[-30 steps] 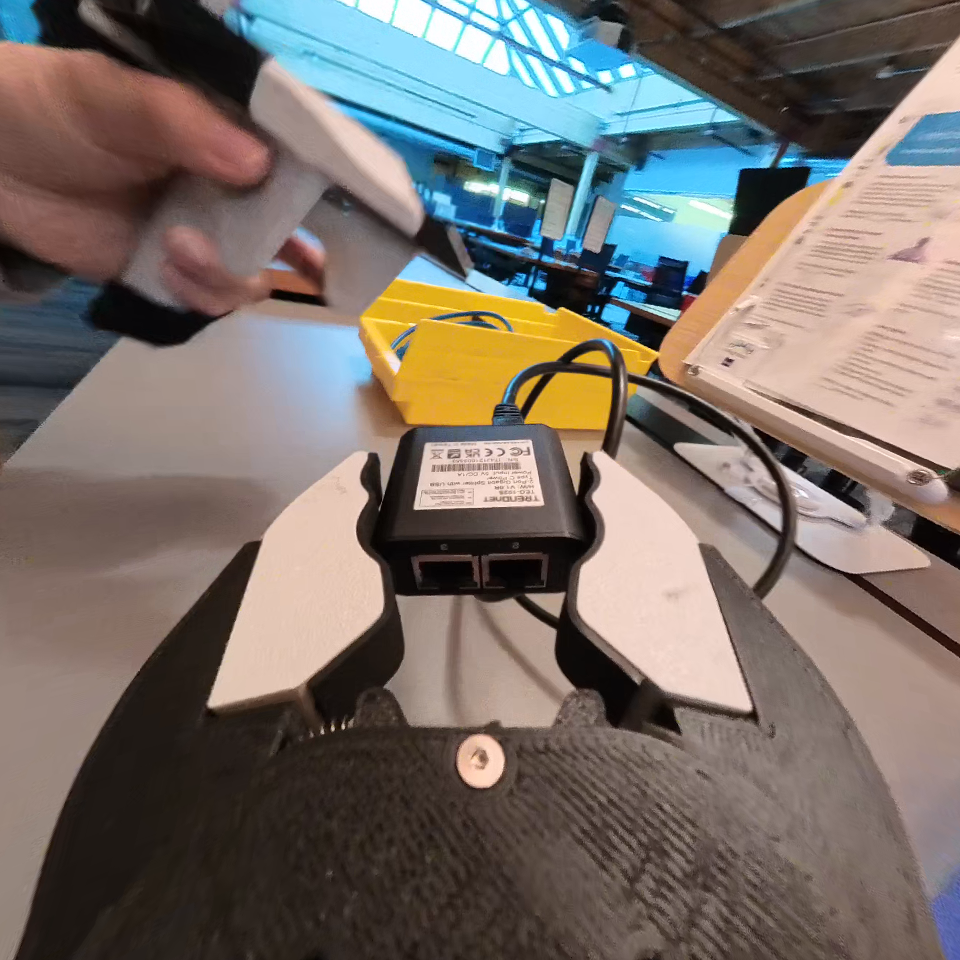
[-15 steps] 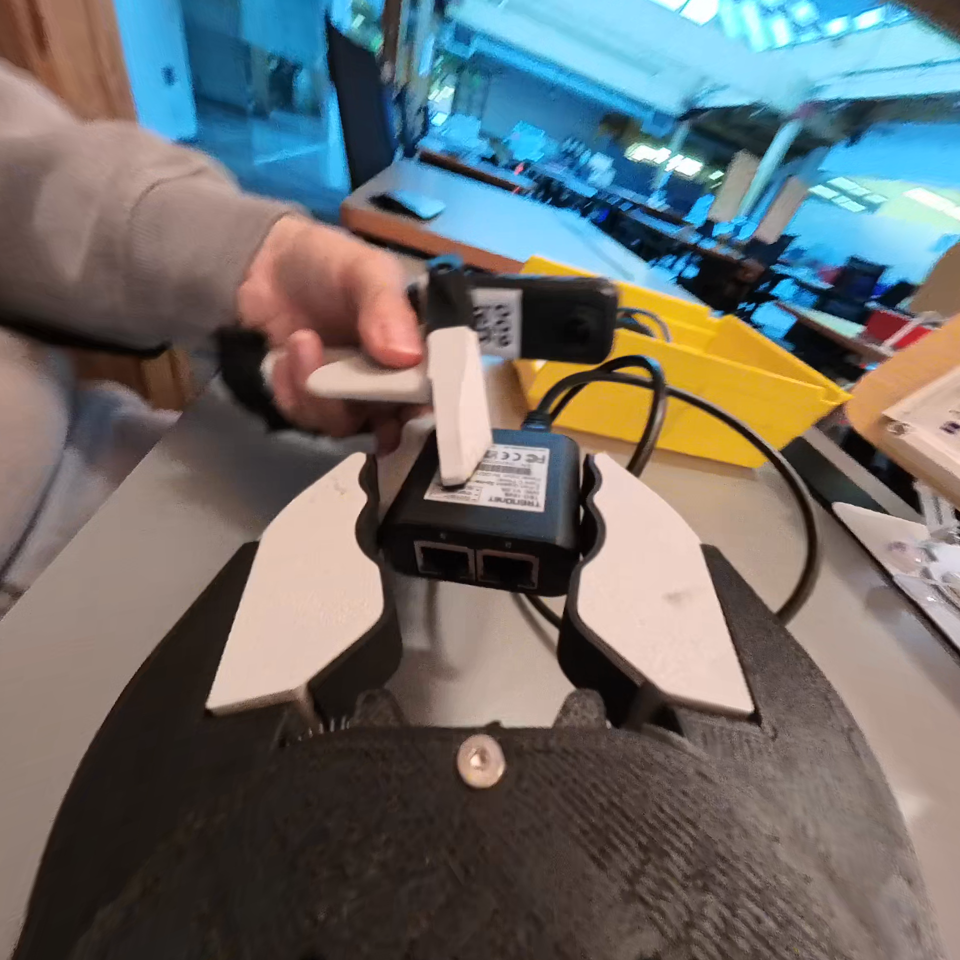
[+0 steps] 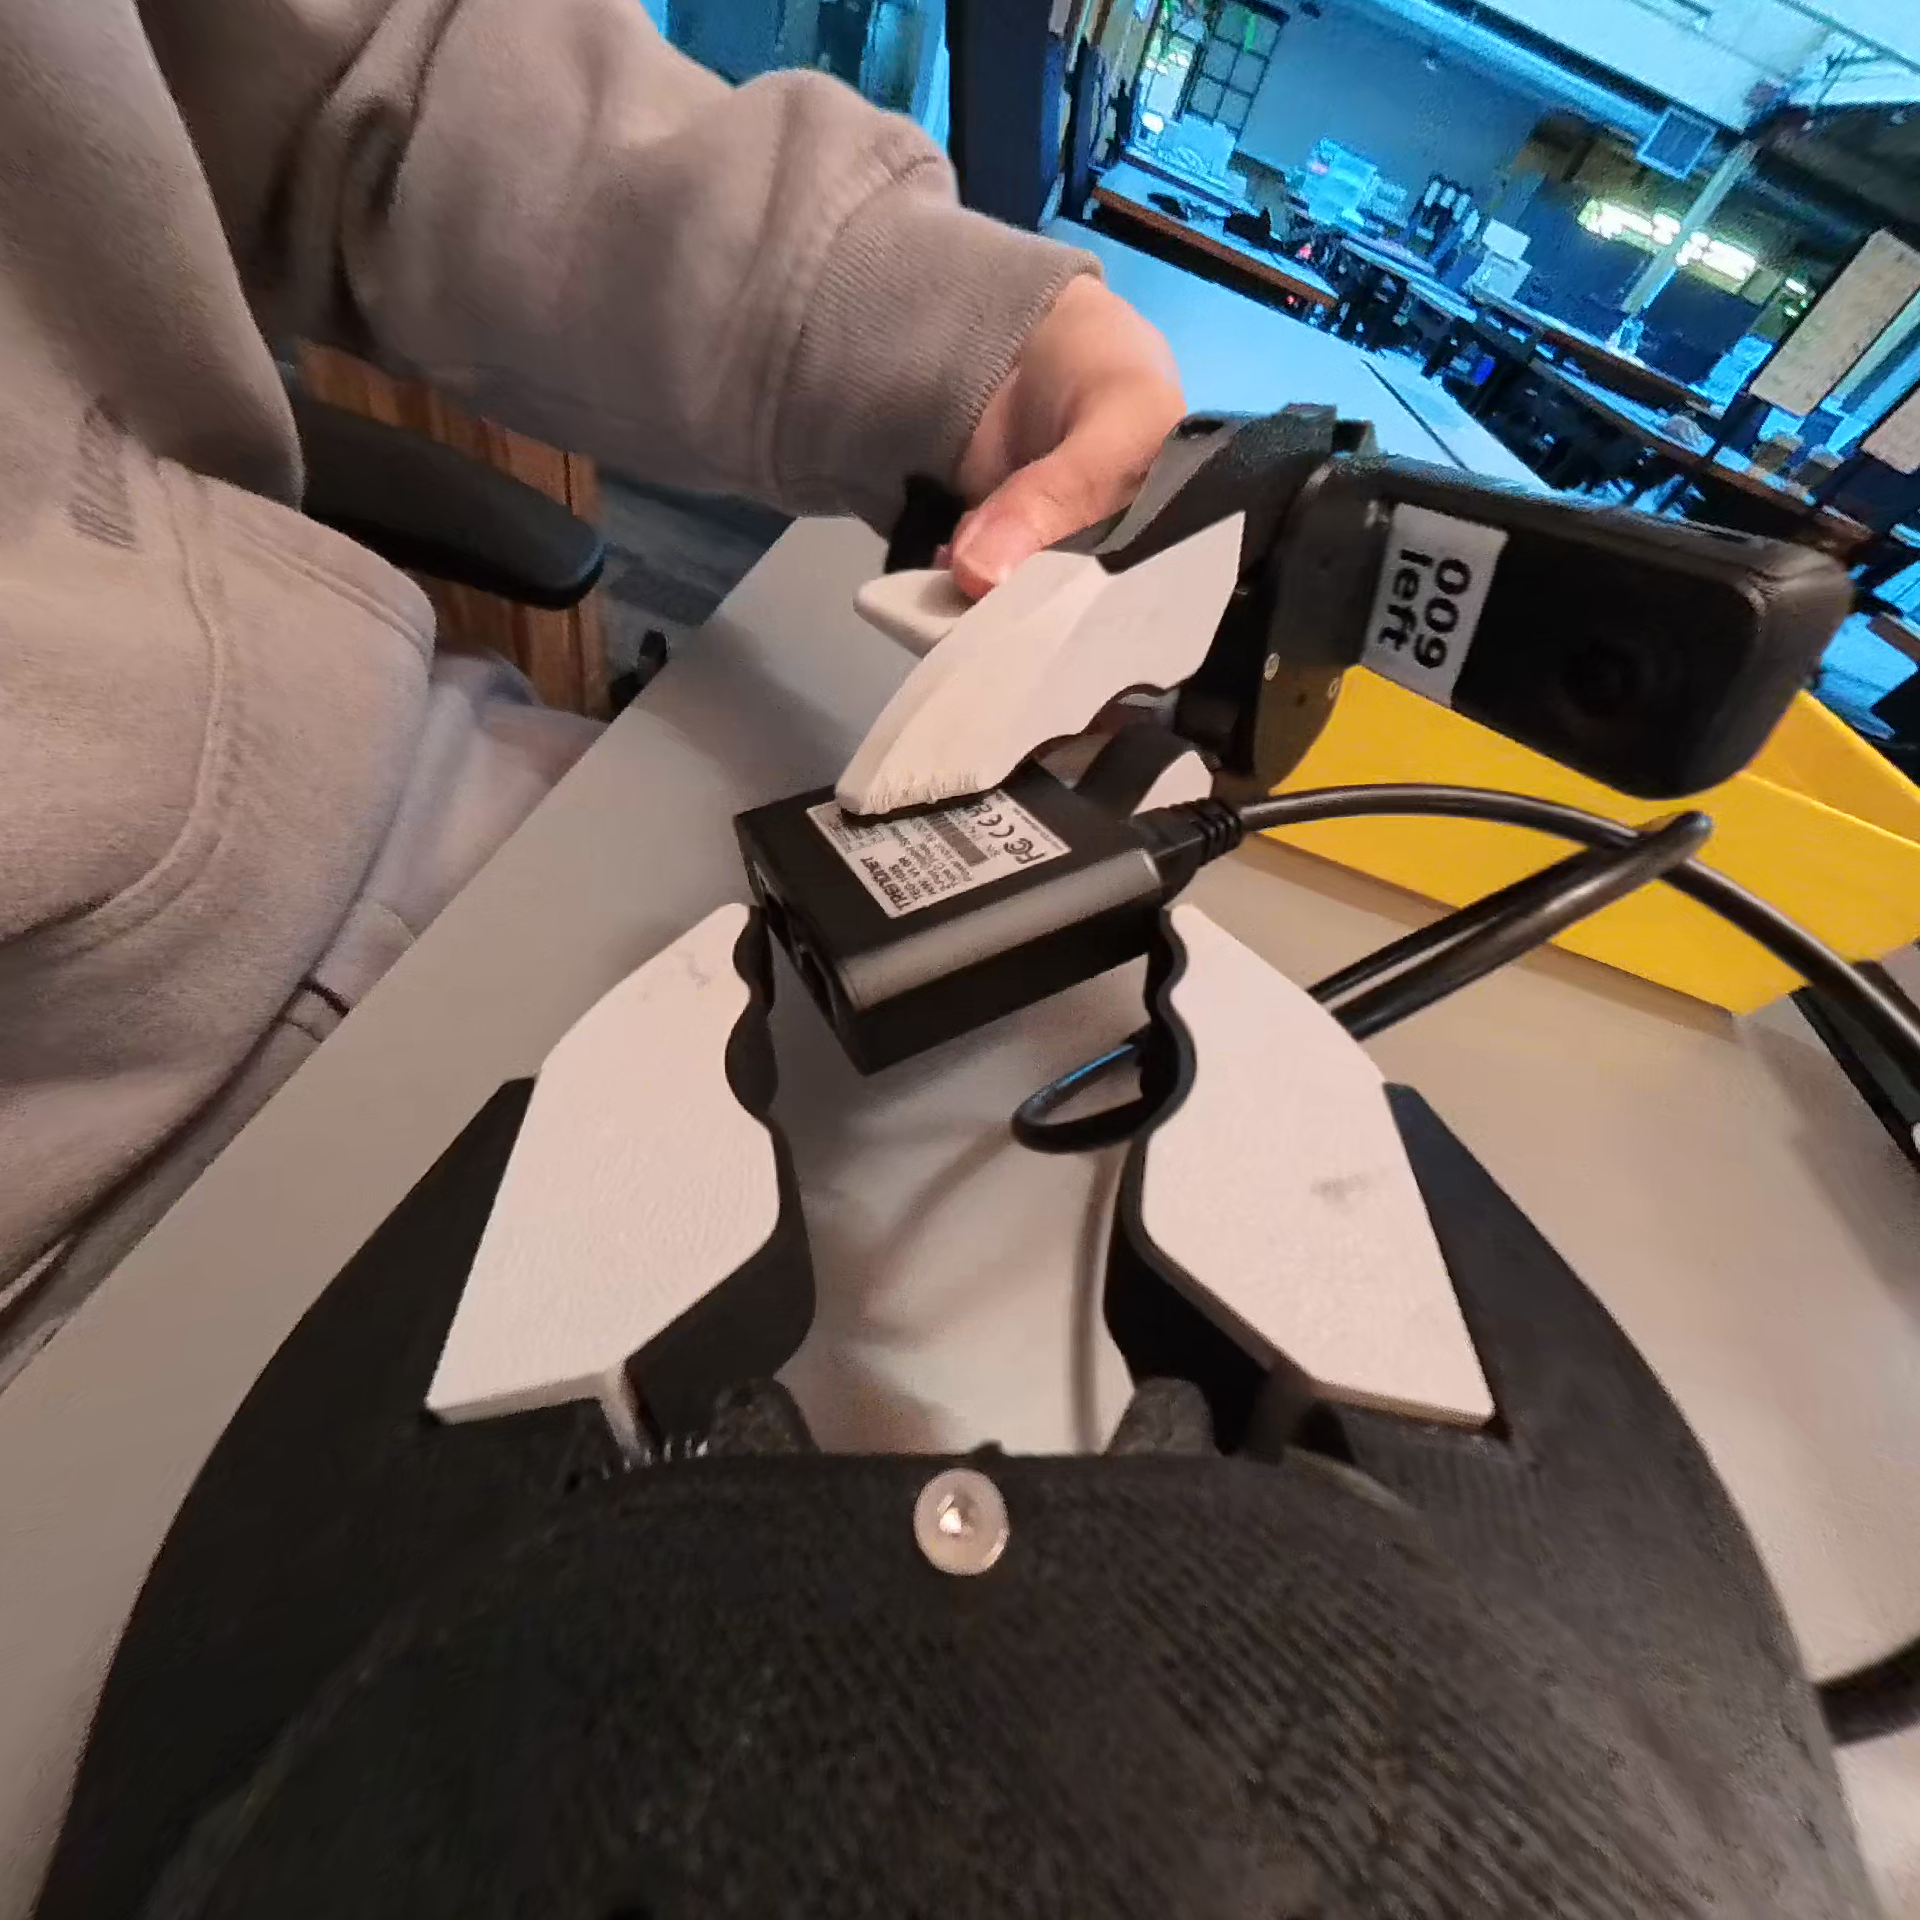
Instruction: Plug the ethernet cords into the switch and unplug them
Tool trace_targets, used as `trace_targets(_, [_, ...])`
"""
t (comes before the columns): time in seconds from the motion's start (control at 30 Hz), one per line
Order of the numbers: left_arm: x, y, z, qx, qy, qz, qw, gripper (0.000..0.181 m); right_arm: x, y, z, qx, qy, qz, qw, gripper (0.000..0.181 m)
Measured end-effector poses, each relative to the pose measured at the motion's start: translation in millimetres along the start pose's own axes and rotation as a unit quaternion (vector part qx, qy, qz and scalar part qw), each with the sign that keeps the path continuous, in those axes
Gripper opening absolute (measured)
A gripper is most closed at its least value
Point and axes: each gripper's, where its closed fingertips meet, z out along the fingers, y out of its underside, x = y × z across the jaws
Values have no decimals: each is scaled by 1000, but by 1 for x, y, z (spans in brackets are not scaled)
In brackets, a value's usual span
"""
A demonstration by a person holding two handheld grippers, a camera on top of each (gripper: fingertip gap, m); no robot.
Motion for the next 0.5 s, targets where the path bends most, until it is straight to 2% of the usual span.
trace_targets(0.13, [-3, -14, -8, 40, -7, 6, 999, 23, 13, 3, -2, -7, 38, -19, 999, 68])
trace_targets(0.2, [-3, -38, -23, 133, -16, 14, 991, 23, 36, 1, -7, 5, 112, -19, 994, 67])
trace_targets(0.27, [-9, -60, -44, 237, -49, 7, 970, 35, 66, -1, -16, 9, 213, 5, 977, 67])
trace_targets(0.33, [-17, -66, -55, 300, -94, 11, 949, 42, 89, 1, -26, 10, 299, 33, 954, 66])
trace_targets(0.43, [-16, -62, -43, 327, -102, 16, 939, 54, 90, 4, -20, 4, 315, 22, 949, 66])
trace_targets(0.5, [-11, -65, -37, 351, -65, -2, 934, 49, 89, 5, -13, -1, 325, 13, 946, 66])
